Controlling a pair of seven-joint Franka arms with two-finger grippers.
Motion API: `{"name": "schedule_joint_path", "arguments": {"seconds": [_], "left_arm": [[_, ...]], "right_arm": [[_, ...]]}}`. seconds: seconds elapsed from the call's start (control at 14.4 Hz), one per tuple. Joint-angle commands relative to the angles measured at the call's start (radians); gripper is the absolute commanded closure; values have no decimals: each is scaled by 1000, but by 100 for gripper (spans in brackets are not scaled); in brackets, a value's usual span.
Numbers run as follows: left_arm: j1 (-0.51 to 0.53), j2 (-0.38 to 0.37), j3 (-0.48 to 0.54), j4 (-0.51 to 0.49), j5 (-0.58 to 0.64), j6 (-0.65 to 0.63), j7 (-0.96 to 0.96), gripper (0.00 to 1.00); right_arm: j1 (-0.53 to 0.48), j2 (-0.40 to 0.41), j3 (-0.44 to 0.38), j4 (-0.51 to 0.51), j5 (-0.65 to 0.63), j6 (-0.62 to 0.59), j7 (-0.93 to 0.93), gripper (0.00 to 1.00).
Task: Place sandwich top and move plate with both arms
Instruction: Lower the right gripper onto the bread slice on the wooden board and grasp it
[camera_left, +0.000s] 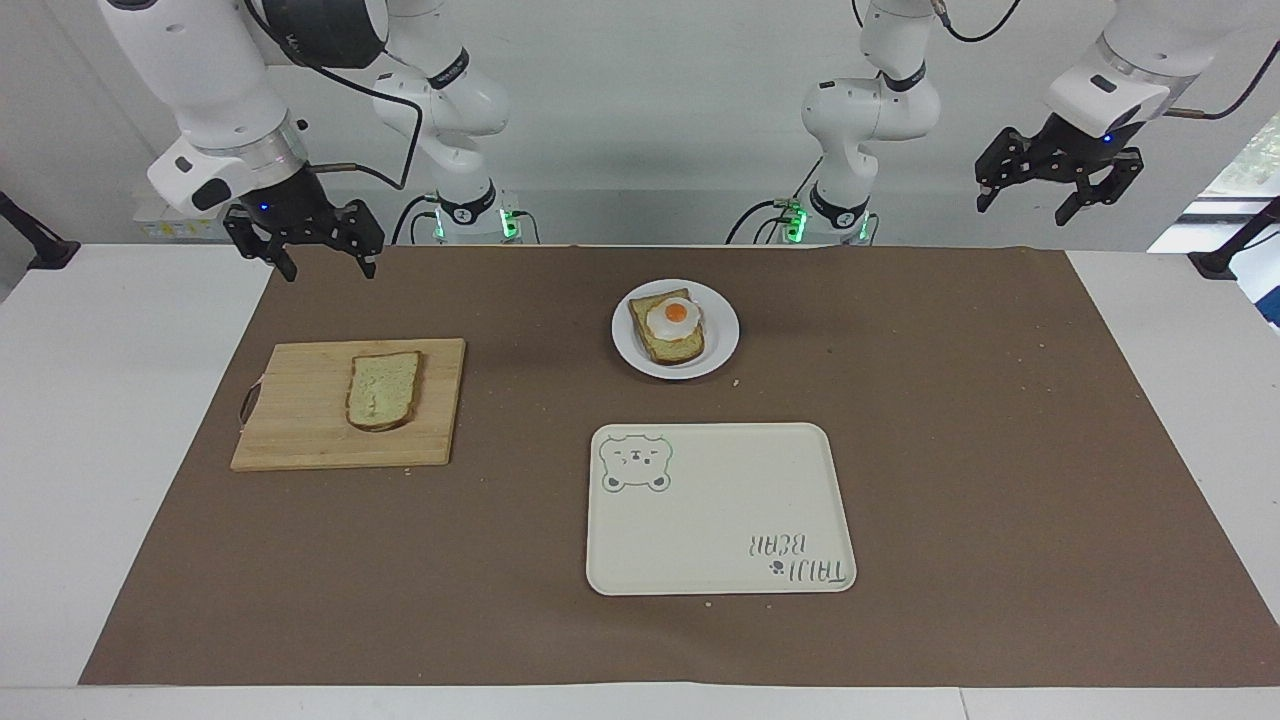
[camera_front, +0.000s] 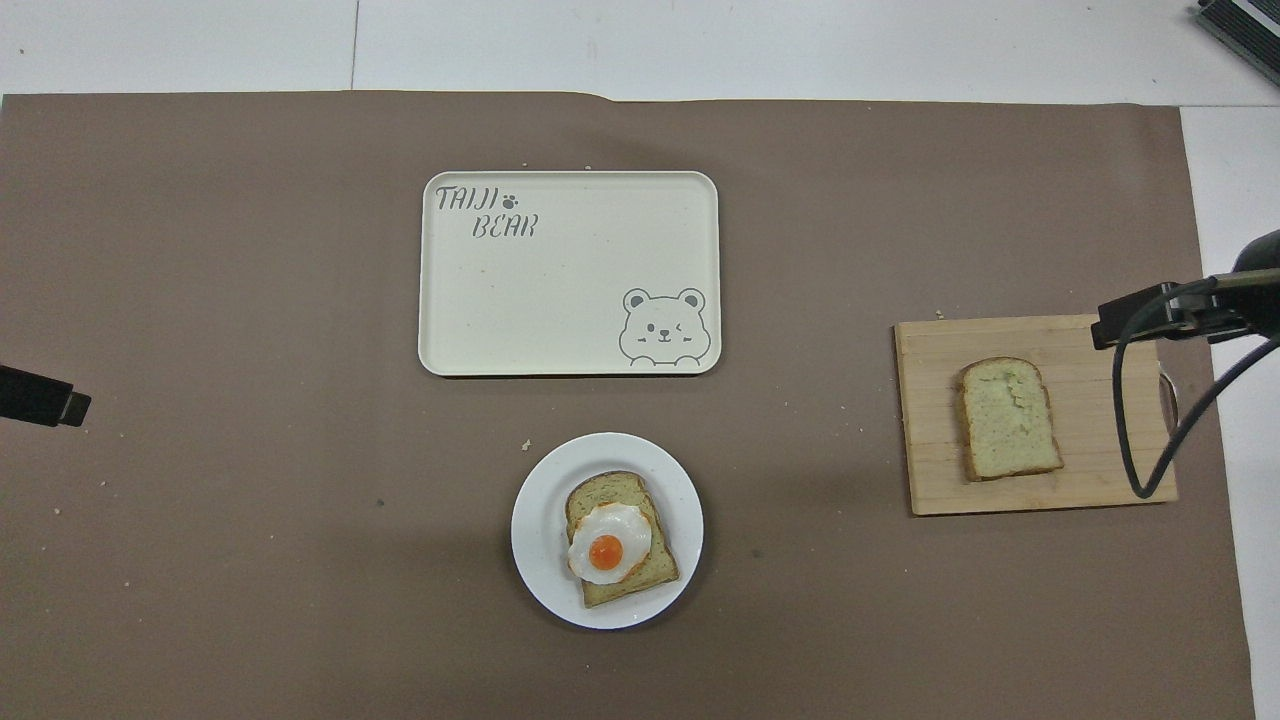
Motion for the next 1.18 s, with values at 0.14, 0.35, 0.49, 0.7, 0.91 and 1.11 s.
{"name": "schedule_joint_path", "arguments": {"seconds": [0.14, 0.35, 0.49, 0.7, 0.91, 1.11], "left_arm": [[-4, -16, 5, -11, 0, -14, -9, 0], [-4, -16, 5, -11, 0, -12, -9, 0], [-4, -16, 5, -11, 0, -12, -9, 0], [-5, -16, 5, -11, 0, -15, -9, 0], [-4, -17, 5, -11, 0, -41, -9, 0], [-4, -16, 5, -11, 0, -31, -8, 0]], "right_arm": [[-69, -74, -6, -243, 4, 222, -165, 0], [-74, -65, -5, -340, 4, 289, -173, 0], [-97, -58, -5, -416, 25, 376, -188, 0], [-129, -39, -5, -484, 71, 476, -251, 0], [-163, -26, -5, -550, 111, 579, -324, 0], [-200, 21, -5, -576, 111, 631, -364, 0]]}}
